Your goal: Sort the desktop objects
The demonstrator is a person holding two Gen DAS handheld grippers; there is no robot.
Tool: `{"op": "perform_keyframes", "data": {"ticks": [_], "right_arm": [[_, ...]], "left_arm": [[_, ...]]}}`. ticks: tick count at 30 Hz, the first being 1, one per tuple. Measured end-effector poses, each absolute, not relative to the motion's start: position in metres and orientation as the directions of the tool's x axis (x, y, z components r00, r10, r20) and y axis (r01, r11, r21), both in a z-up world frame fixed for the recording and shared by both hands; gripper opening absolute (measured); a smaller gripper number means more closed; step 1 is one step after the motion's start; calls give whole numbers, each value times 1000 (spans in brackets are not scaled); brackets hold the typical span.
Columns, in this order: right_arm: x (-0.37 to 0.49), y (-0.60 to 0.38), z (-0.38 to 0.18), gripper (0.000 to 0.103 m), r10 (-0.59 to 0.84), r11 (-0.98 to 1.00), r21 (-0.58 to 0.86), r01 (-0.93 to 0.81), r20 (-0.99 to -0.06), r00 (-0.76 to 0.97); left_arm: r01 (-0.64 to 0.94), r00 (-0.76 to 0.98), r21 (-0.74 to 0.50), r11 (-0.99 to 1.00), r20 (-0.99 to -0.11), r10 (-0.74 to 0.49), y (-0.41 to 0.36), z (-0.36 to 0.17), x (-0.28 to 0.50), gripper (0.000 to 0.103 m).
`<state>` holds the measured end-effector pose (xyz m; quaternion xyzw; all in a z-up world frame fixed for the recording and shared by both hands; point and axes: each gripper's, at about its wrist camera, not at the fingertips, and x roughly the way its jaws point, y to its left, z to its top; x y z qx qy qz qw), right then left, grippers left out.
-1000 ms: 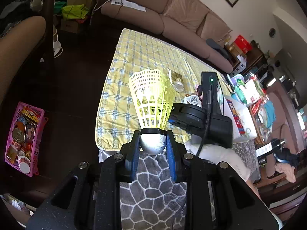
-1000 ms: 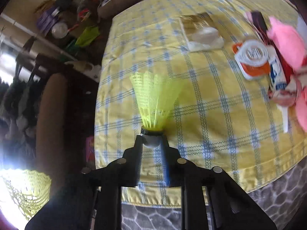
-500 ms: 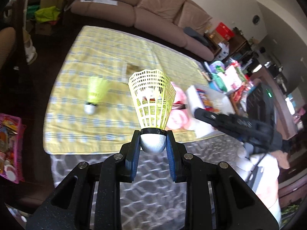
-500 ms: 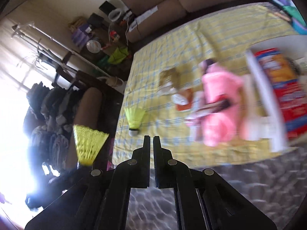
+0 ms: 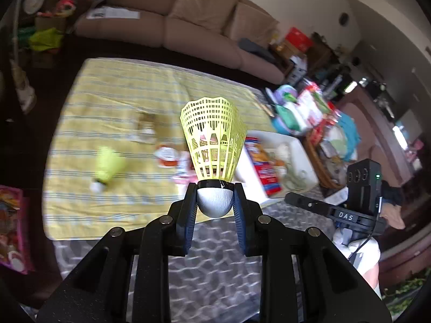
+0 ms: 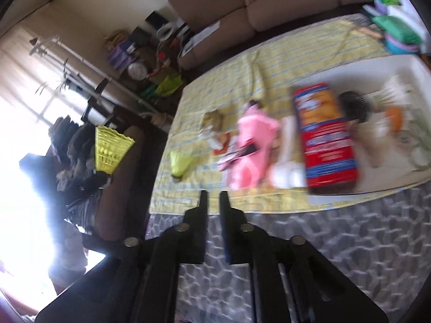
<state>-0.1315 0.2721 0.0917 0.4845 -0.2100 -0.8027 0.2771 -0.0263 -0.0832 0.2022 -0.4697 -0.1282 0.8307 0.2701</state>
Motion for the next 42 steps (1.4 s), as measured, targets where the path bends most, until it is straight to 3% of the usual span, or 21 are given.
{"op": "perform_keyframes", "data": {"ticks": [1,3,8,13,17,19,20,21,22,24,33,42], "right_arm": [[-135,254,86,33,-653,-755,606,249,-663,-365],[-144,216,74,41,-663,-747,611,261,-665,-342],[-171,112,40,42,-664,-747,619,241,-686,-296],[-199,39,-5,46,-589,-803,585,110,-754,-290],[-211,6,-26,47,-472,-875,481,53,-825,-310],[-216,-3,-33,53,-402,-910,414,37,-855,-327],[-218,-7,-37,53,-374,-922,387,29,-867,-331],[-220,-9,-40,42,-361,-927,373,28,-874,-325],[-220,-11,-43,25,-363,-928,370,40,-877,-314],[-217,-9,-42,25,-378,-925,373,76,-873,-308],[-191,105,31,25,-496,-868,448,214,-800,-339],[-167,344,92,25,-294,-956,267,124,-853,-431]], "left_arm": [[-315,-425,-454,-833,-717,552,-94,202,-25,24],[-287,-443,-437,-852,-728,523,-118,198,-25,24],[-204,-467,-435,-877,-744,478,-179,175,-29,24],[-168,-474,-434,-885,-751,459,-220,155,-36,24],[-163,-473,-446,-880,-748,466,-238,144,-40,24],[-162,-472,-455,-876,-744,473,-242,141,-43,24],[-160,-470,-461,-873,-742,478,-244,139,-46,24],[-161,-467,-467,-869,-740,484,-244,138,-47,24],[-162,-465,-470,-868,-739,487,-243,138,-47,24],[-173,-462,-474,-863,-735,496,-240,140,-48,24],[-275,-397,-481,-833,-732,554,-164,150,-51,24],[-468,-207,-533,-705,-709,674,54,166,-55,24]]}}
